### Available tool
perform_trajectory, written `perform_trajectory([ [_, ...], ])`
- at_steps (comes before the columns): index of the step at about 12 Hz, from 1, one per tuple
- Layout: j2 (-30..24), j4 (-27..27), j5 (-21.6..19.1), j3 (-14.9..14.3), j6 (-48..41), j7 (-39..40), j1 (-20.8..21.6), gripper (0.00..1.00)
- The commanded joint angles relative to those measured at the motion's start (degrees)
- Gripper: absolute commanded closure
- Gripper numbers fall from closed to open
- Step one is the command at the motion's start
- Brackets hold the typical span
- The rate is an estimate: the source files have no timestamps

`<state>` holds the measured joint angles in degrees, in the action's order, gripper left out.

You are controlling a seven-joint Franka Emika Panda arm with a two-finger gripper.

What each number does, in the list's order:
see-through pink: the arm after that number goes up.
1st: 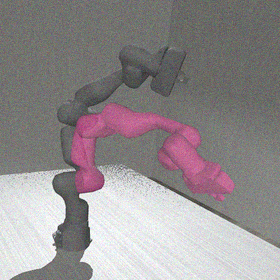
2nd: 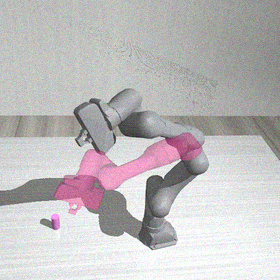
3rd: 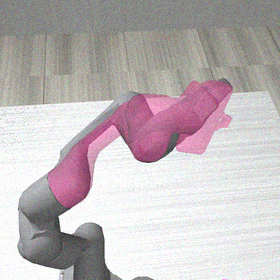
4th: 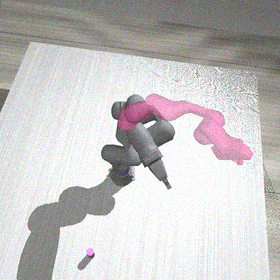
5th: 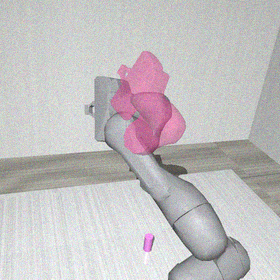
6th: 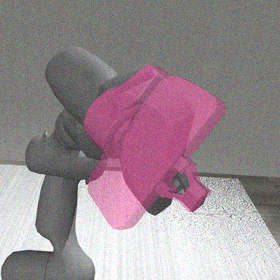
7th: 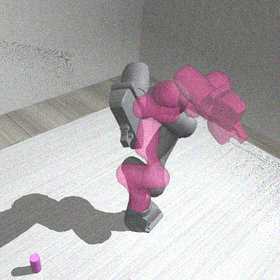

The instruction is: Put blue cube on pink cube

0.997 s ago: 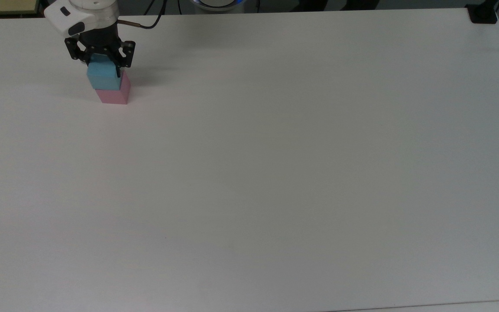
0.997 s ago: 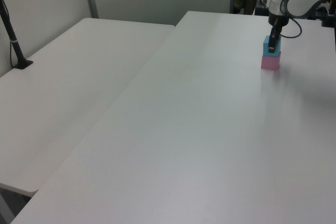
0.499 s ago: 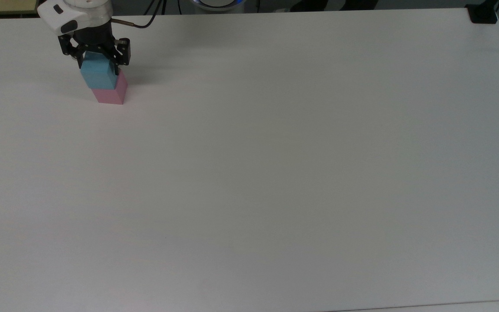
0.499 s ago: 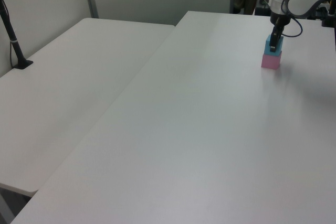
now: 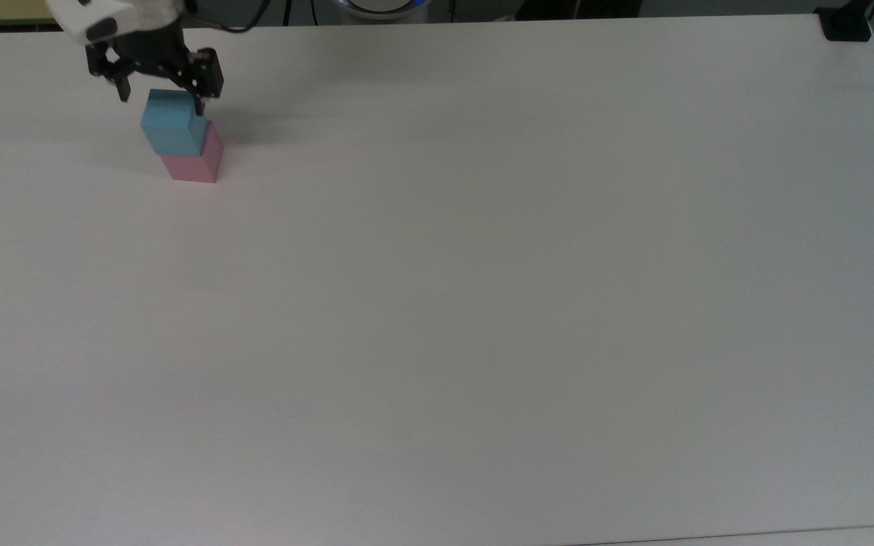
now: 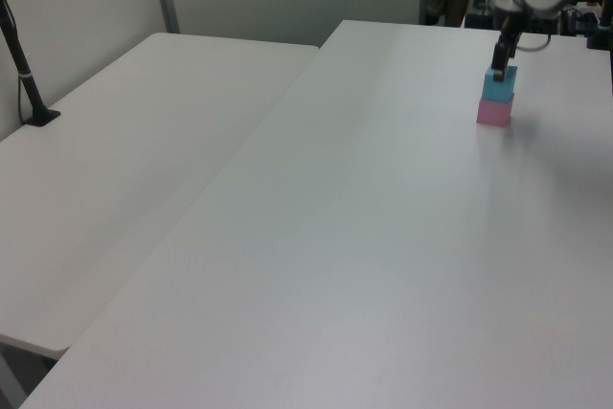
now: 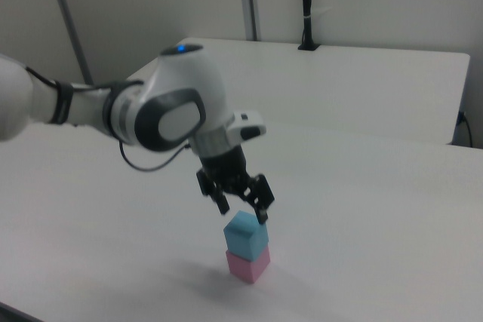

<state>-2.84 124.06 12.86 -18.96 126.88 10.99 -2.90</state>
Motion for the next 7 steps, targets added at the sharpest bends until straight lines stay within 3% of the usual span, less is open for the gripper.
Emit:
perform_trajectory([
  [1,-1.2,-13.6,-5.9,0.1,-15.3,-0.4,1.4,0.00],
  [4,-1.2,-21.4,-6.0,0.5,-23.8,-0.4,2.8,0.00],
  [7,-0.8,-28.8,-5.8,5.1,-33.7,-1.5,4.6,0.00],
])
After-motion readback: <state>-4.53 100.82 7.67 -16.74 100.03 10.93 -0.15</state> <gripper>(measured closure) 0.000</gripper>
